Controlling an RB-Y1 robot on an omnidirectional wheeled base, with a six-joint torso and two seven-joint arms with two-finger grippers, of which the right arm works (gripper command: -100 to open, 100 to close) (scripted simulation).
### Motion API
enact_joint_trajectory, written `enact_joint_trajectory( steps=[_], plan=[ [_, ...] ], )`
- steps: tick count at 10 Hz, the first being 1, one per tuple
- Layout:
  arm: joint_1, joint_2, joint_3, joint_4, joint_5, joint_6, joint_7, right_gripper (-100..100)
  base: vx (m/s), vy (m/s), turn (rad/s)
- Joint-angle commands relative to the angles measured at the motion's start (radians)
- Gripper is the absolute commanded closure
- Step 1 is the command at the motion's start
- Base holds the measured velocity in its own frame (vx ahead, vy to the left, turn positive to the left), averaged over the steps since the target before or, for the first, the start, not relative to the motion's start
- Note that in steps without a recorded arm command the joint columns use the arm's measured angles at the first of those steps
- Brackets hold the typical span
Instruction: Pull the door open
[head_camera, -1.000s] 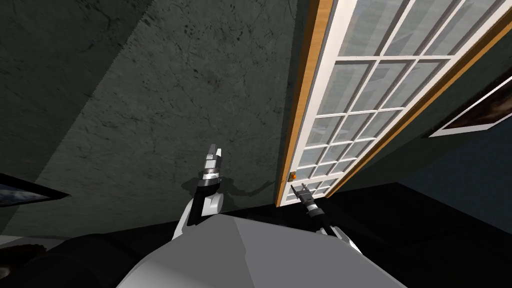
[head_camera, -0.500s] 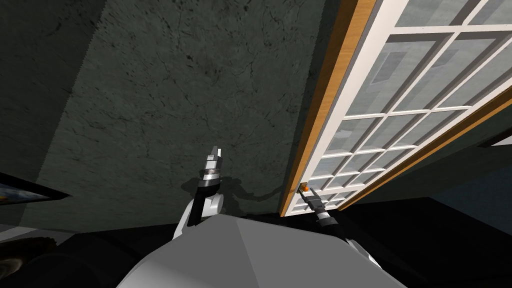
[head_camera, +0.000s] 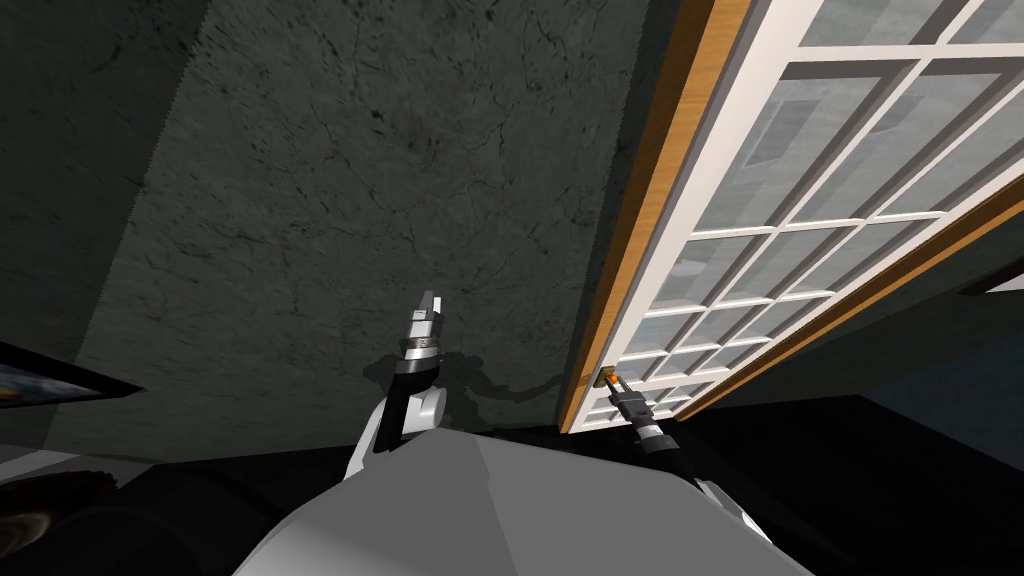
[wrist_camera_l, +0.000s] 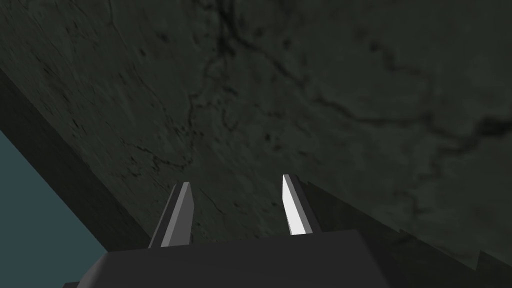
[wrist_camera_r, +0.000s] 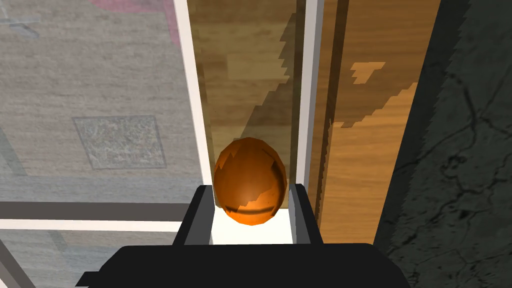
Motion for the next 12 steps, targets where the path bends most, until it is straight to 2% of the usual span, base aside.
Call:
enact_joint_trajectory(
  steps=[1, 2, 3, 4, 11, 12],
  plan=[
    [0.0, 0.009, 0.008, -0.002, 0.004, -0.007, 0.0, 100, 0.0, 0.0, 0.0],
    [0.0, 0.009, 0.008, -0.002, 0.004, -0.007, 0.0, 100, 0.0, 0.0, 0.0],
    [0.0, 0.001, 0.003, -0.002, -0.01, 0.002, -0.032, 100, -0.032, -0.01, 0.062],
    [0.0, 0.001, 0.004, -0.003, -0.014, 0.003, -0.044, 100, -0.041, -0.019, 0.044],
    [-0.001, 0.008, 0.022, -0.016, -0.081, 0.02, -0.241, 100, -0.048, -0.026, 0.079],
    [-0.001, 0.008, 0.022, -0.016, -0.081, 0.02, -0.249, 100, -0.04, -0.017, 0.041]
  ],
)
